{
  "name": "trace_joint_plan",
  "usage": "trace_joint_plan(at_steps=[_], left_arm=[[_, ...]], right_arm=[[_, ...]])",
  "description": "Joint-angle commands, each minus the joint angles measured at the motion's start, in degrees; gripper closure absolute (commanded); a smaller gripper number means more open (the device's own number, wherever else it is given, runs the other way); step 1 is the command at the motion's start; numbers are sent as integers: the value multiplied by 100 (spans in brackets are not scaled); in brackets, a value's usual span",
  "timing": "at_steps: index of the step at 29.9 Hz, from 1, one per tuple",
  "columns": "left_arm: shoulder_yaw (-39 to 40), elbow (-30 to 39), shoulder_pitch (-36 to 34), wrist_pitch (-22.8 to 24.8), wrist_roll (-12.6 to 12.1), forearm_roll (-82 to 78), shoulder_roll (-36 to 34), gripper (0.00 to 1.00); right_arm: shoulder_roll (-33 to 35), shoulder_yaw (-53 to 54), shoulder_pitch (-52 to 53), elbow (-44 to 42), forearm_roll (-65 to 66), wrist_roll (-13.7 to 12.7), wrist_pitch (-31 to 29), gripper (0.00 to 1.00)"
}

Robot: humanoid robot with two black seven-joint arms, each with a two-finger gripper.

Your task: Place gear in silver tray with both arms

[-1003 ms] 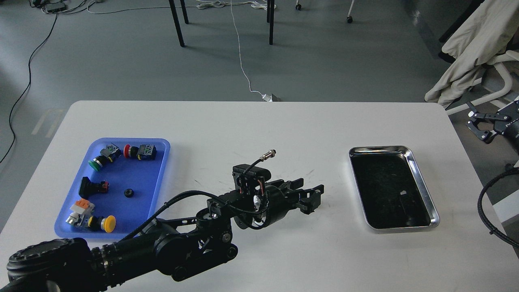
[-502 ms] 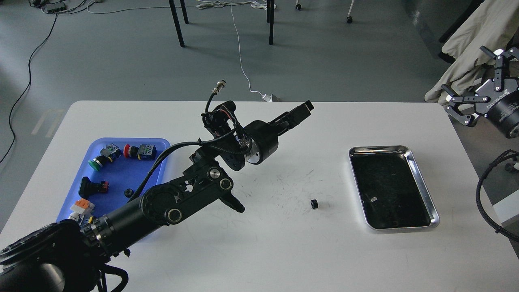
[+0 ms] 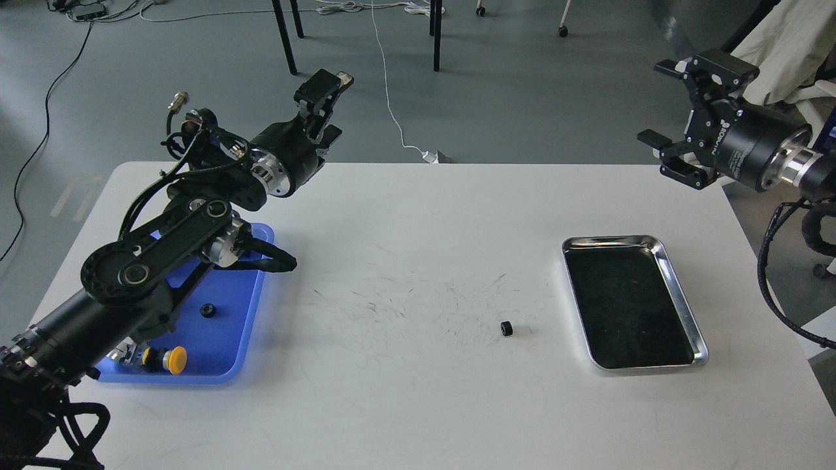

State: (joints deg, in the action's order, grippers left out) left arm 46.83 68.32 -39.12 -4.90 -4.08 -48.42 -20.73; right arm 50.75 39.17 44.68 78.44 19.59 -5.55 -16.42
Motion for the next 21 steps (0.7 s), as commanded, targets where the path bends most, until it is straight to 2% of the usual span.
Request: trace_joint_plan(at_steps=[1,4,8,11,21], left_arm=[[239,15,229,15,4,358,-308,2],[335,15,387,15,4,578,-484,2],[467,111,580,15,13,649,-616,2],[494,226,677,15,13,658,-704,2],[538,226,713,15,21,667,-740,2]], right_arm=[[224,-891,593,364,588,-138,7,2],[339,-1655,1068,636,1238,-279,7,2],[471,-2438,1604,953,2065,-279,-19,2],[383,-3018,1956,945,2224,-288,-46,2],[-1145,-5023,3117,699,2251,-367,33,3]])
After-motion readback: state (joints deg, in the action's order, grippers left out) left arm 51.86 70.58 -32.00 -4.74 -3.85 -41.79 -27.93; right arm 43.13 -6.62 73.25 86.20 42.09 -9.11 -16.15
